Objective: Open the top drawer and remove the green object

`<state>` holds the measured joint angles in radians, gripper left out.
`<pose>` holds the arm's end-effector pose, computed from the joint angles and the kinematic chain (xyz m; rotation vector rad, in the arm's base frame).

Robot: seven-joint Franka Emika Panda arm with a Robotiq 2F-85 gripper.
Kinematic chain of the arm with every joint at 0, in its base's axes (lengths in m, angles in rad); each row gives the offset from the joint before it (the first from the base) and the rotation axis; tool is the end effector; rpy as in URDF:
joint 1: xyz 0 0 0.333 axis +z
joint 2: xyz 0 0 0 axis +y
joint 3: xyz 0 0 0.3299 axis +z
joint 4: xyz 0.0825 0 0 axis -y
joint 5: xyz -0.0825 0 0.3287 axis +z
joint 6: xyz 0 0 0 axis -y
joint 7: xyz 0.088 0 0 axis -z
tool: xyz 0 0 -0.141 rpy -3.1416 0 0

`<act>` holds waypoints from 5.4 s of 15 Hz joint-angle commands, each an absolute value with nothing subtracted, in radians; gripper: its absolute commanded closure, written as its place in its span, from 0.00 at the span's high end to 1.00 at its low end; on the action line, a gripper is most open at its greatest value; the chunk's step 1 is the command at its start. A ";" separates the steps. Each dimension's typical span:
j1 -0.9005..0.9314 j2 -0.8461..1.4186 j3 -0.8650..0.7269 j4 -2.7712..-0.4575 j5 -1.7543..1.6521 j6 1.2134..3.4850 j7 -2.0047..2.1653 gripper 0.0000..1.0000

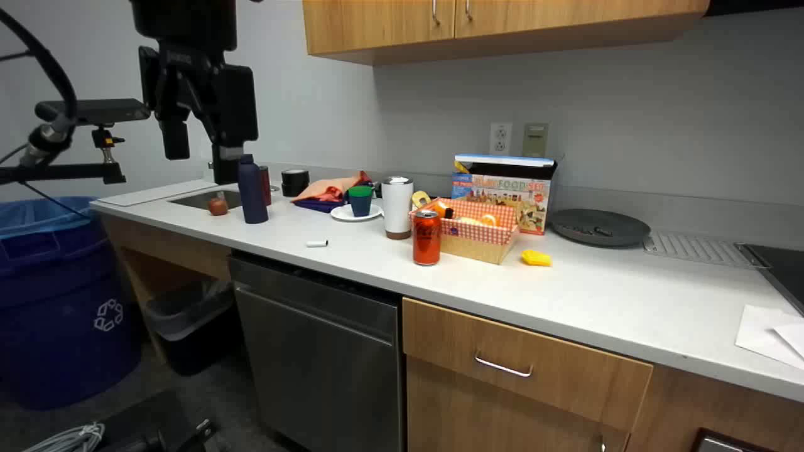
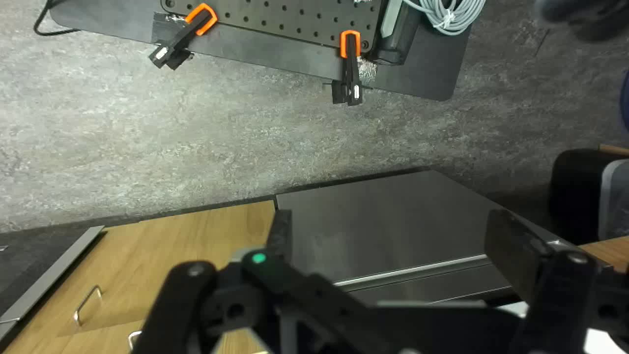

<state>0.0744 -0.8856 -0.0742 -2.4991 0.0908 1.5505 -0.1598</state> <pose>0.2078 0.0074 0.5285 -2.9752 -0.2804 0.0815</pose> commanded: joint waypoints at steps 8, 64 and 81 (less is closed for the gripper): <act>0.063 -0.883 -0.067 -2.497 0.096 1.548 -0.166 1.00; -0.167 0.106 -0.198 -2.302 0.254 2.516 0.068 1.00; -0.234 0.440 -0.096 -2.091 0.419 2.602 0.025 1.00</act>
